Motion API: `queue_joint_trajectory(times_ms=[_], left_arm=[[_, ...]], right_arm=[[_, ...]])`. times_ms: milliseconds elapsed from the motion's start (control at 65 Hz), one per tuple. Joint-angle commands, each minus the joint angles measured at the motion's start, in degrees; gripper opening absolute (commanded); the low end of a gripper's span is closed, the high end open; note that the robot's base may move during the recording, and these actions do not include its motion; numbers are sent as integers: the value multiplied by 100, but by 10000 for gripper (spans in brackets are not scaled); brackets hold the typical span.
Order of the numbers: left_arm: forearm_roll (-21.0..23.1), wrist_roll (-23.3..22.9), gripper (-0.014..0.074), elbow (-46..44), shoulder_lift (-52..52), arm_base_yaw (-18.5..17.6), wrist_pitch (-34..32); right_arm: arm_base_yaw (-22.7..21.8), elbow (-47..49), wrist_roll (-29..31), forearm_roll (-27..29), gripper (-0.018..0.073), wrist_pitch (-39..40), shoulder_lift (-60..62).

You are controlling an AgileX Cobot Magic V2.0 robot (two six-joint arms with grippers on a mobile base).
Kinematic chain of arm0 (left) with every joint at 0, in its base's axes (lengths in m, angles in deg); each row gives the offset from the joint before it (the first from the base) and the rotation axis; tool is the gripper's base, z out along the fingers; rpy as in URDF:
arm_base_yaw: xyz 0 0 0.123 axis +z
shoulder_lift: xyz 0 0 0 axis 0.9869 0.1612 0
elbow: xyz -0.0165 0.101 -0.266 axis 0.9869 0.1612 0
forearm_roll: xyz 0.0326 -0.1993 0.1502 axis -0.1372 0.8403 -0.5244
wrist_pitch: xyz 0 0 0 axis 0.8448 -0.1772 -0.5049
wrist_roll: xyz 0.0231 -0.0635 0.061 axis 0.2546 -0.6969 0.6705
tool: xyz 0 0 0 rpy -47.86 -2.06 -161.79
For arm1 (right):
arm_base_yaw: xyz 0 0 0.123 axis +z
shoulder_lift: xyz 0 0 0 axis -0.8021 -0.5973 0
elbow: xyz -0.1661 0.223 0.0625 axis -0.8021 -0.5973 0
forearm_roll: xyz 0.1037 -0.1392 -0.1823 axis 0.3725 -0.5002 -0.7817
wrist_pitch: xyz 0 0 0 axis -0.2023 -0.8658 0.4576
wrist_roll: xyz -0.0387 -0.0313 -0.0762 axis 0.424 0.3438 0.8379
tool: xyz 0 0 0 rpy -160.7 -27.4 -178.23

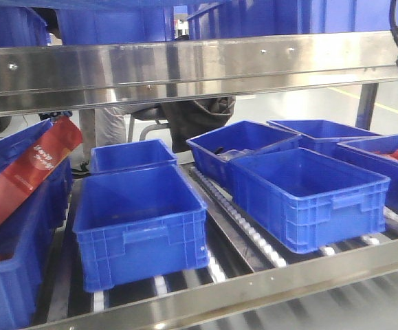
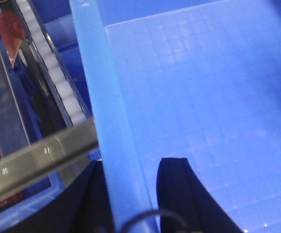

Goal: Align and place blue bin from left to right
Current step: 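Hold the bin while the base drives up to another roller rack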

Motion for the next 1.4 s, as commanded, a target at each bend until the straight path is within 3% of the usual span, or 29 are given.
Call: queue_joint_trajectory(times_ms=[0, 1385], left_arm=[[44, 122, -111, -99, -110, -57, -402], [44, 122, -111, -99, -110, -57, -402]], right_arm=[[-14, 103, 148, -104, -69, 808, 149], [-14, 103, 148, -104, -69, 808, 149]])
